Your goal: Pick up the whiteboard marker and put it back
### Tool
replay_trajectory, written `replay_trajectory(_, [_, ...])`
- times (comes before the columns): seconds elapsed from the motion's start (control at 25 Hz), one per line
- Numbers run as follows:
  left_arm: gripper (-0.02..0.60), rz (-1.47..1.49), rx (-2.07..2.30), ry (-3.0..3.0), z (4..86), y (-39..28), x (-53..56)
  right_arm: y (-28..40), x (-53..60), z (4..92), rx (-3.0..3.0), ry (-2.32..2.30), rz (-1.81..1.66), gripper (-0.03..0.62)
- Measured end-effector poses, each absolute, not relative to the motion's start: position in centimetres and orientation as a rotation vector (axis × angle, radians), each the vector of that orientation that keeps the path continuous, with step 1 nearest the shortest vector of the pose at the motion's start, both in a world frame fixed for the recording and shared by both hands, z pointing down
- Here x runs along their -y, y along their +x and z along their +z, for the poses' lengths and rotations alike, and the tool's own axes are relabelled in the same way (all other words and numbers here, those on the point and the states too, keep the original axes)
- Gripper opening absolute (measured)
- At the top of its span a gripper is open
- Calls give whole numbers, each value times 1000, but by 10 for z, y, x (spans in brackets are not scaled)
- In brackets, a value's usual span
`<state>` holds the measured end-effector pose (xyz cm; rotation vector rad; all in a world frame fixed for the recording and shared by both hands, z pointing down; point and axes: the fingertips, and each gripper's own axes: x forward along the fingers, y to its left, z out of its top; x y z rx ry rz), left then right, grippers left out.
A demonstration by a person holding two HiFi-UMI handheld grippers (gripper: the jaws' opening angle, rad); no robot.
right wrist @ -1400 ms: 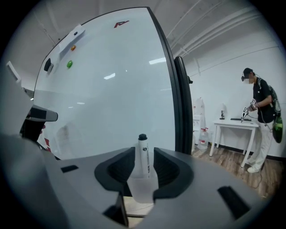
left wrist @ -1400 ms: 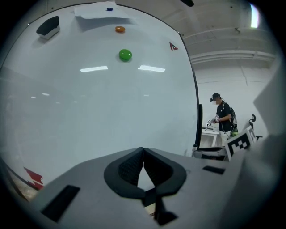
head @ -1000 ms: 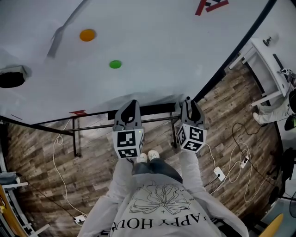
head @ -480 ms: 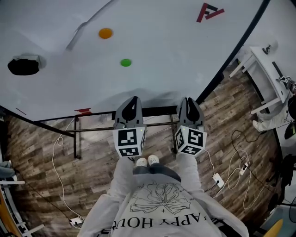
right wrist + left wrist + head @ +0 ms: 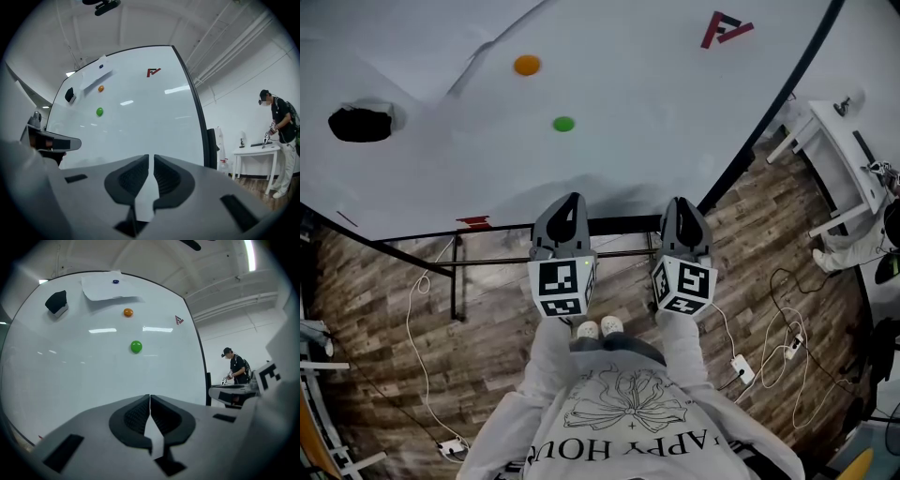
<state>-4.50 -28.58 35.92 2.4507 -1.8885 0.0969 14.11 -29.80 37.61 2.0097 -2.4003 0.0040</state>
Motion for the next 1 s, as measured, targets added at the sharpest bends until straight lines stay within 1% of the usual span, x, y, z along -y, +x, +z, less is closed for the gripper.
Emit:
replay_trajectory(0.28, [8,100,1893,2452,359,-46,281,142,294,374,2403,2016,1,29])
replay_trajectory(0.48, [8,98,1898,2448,358,-47,279,144,292,375,2401,2018,7,14])
replay_trajectory(1.0, [8,101,1896,2446,359,-44,278,146,291,377,2390,2016,10,14])
